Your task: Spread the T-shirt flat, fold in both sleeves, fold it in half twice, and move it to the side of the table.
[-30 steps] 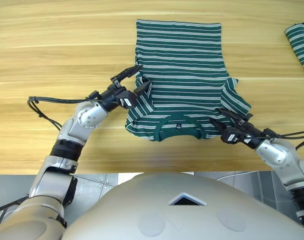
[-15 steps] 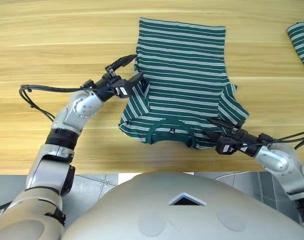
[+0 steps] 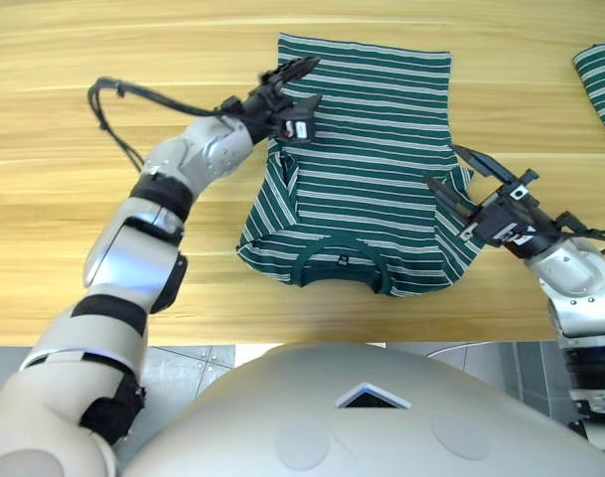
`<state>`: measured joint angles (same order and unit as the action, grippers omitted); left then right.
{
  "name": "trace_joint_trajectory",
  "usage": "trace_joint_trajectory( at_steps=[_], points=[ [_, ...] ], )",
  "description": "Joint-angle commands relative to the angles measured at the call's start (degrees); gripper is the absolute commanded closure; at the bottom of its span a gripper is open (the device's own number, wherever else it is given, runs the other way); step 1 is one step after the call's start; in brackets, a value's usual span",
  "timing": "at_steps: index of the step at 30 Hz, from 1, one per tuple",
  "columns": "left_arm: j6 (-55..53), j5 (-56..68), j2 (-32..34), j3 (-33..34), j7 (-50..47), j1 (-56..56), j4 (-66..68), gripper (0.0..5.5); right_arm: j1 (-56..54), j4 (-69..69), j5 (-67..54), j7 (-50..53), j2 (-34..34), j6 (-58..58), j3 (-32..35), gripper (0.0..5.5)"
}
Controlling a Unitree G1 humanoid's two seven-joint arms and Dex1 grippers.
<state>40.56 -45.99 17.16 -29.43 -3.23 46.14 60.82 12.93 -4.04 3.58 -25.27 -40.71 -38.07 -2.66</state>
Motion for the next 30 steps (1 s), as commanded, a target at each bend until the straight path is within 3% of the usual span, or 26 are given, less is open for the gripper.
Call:
trace_joint_trajectory(
  at_steps=[1,9,21,30],
  points=[
    [-2.85,-3.32,-3.35,-4.88,0.75,3.32,9.67,2.76,-3.11,1.89,2.70,1.00,2.20,0.41,0.06,3.36],
    [-8.14,-4.66,-5.40,-9.34,5.06,2.52,16.42,2.76,-5.43,2.77,4.94,2.21,4.24,0.47,0.61,3.36],
    [-3.79,-2.34,3.85,-10.41,2.18,-4.69,13.88,2.76,-5.12,3.95,7.49,4.05,4.91,1.54,1.98,3.36],
    [-3.53,-0.53,6.23,-9.88,-1.72,-6.05,12.52,2.76,-7.67,6.26,9.16,5.31,5.32,2.26,2.63,3.36]
  ],
)
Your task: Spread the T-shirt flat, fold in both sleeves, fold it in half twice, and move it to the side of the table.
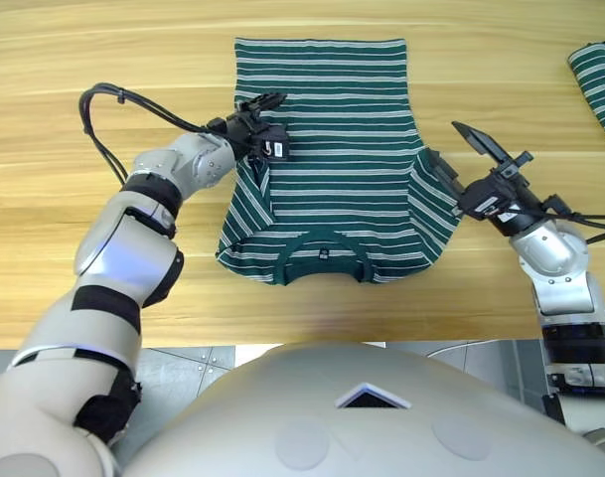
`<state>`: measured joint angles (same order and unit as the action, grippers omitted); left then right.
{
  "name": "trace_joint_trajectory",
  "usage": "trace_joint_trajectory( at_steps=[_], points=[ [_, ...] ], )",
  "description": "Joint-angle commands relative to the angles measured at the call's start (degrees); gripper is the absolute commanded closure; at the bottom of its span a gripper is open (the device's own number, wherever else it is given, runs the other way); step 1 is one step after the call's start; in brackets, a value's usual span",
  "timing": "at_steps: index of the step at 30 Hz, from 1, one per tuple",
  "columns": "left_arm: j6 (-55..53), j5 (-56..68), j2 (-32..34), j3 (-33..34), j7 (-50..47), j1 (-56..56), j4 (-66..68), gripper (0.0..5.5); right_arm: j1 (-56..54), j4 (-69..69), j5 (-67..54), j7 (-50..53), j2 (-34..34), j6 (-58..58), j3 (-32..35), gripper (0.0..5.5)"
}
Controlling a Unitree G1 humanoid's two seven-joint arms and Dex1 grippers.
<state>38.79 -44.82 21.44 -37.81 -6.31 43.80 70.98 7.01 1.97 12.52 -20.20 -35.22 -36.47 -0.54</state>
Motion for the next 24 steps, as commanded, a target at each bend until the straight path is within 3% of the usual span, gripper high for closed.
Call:
trace_joint_trajectory(
  at_steps=[1,7,14,24],
  points=[
    [-1.90,-1.52,2.27,-1.40,1.37,-3.73,2.44,2.76,-2.08,0.56,0.37,0.41,-0.26,0.69,0.65,3.36],
    [-3.70,-0.80,4.18,-0.62,1.18,-3.48,3.29,2.76,-2.65,2.83,2.84,2.14,-1.11,0.16,1.59,3.36],
    [-3.98,0.65,5.22,0.32,0.09,-3.47,3.07,2.76,6.71,2.01,7.11,1.37,-7.70,-1.39,4.28,3.36],
    [0.45,4.07,6.32,5.31,-7.97,-0.67,-0.45,2.76,10.89,-0.86,22.22,5.49,-9.85,3.34,3.58,3.36]
  ],
)
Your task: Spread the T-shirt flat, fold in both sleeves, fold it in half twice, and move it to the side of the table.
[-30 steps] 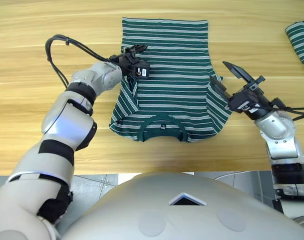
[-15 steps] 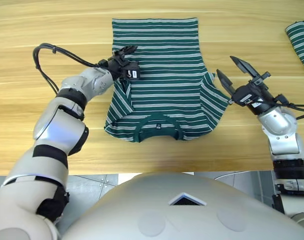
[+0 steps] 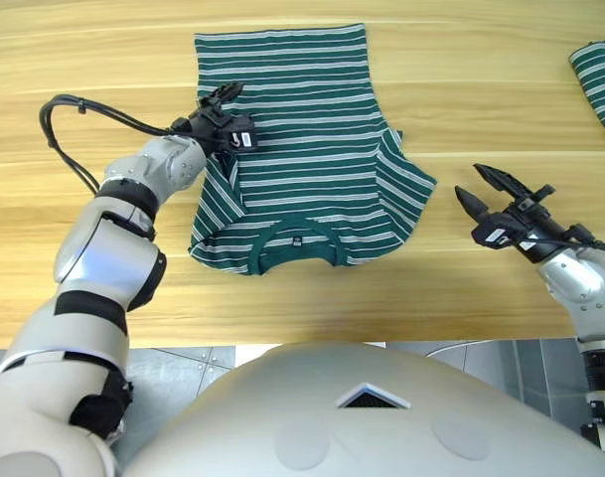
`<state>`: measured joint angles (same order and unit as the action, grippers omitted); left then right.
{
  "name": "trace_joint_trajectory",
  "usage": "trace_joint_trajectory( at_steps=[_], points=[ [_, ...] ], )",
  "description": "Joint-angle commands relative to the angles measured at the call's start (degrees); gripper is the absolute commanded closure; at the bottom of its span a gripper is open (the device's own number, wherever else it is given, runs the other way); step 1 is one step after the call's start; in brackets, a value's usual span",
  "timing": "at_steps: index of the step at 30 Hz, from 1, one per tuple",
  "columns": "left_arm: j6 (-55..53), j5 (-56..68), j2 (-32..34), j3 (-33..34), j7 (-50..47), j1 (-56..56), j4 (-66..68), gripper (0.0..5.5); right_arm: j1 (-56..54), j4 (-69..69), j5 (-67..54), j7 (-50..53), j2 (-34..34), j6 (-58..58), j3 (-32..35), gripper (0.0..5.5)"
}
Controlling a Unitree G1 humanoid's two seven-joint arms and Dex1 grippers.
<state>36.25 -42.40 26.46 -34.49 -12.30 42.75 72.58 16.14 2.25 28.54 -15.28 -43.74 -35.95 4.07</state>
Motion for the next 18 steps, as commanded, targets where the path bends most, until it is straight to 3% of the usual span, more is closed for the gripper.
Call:
trace_joint_trajectory(
  at_steps=[1,10,18],
  points=[
    [4.33,2.23,1.51,2.71,-2.21,0.30,-2.85,2.76,2.31,-0.67,7.60,0.62,-1.32,3.37,-1.85,3.36],
    [8.84,3.44,3.07,5.90,-5.77,-1.67,-8.50,2.76,-1.01,5.38,9.83,2.14,0.59,3.35,-10.36,3.36],
    [10.61,5.99,4.15,10.91,-8.00,-10.12,-23.63,2.76,-6.77,10.01,11.28,7.34,1.70,3.71,-14.08,3.36]
  ],
)
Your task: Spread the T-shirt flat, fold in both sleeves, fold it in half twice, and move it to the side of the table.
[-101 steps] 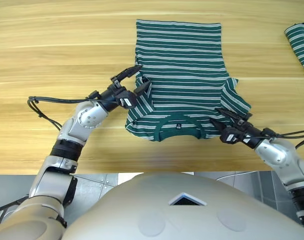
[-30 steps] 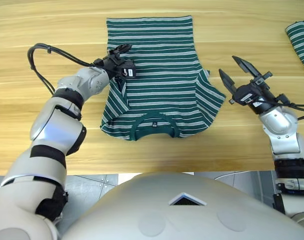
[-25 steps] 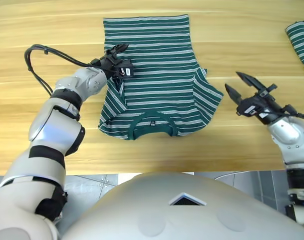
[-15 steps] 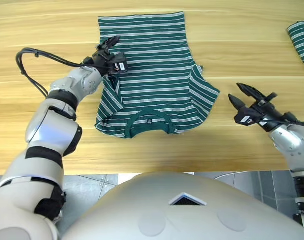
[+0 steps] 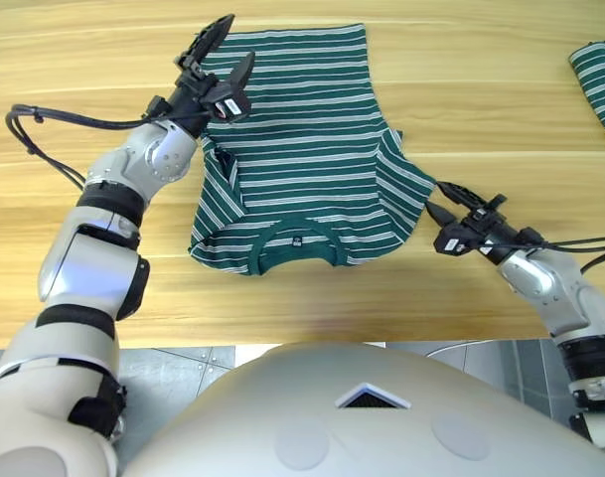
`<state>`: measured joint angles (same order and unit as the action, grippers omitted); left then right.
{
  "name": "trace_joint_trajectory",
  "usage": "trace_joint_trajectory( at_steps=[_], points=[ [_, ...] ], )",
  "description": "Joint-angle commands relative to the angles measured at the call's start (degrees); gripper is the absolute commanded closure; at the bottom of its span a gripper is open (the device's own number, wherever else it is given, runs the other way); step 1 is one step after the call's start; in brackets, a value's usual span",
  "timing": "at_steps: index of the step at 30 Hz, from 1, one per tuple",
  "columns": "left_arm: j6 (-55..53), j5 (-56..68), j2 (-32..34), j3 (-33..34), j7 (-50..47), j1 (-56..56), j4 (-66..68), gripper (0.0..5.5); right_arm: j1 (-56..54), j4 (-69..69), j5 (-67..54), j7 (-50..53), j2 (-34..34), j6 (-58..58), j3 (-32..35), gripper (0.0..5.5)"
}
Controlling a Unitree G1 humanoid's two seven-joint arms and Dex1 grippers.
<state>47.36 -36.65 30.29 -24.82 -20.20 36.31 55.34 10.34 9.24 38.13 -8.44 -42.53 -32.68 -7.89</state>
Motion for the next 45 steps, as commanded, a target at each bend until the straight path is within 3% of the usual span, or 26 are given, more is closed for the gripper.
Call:
trace_joint_trajectory(
  at_steps=[1,12,24,27,38,45],
  points=[
    [-0.89,0.25,0.27,1.62,0.26,-5.34,-9.24,2.76,-1.51,3.72,1.75,1.01,0.49,0.37,-2.44,3.36],
    [-5.95,1.43,1.41,5.80,6.41,-17.80,-30.06,2.76,-8.66,13.89,1.67,7.11,1.00,0.08,-5.47,3.36],
    [-7.00,1.09,0.63,8.19,9.00,-19.55,-33.06,2.76,-9.57,14.87,1.54,7.78,0.66,-0.33,-8.38,3.36],
    [-6.97,0.90,0.55,8.28,9.31,-19.61,-33.08,2.72,-9.71,15.24,1.68,7.85,0.76,-0.13,-8.91,3.96],
    [-6.61,1.22,-0.29,8.03,10.68,-20.05,-34.23,2.72,-11.16,17.05,3.53,8.99,0.43,1.47,-11.01,5.37],
    [-6.79,1.14,-0.79,8.10,11.15,-20.57,-34.49,2.72,-11.82,18.88,4.34,10.75,0.11,2.45,-11.91,5.49]
  ],
)
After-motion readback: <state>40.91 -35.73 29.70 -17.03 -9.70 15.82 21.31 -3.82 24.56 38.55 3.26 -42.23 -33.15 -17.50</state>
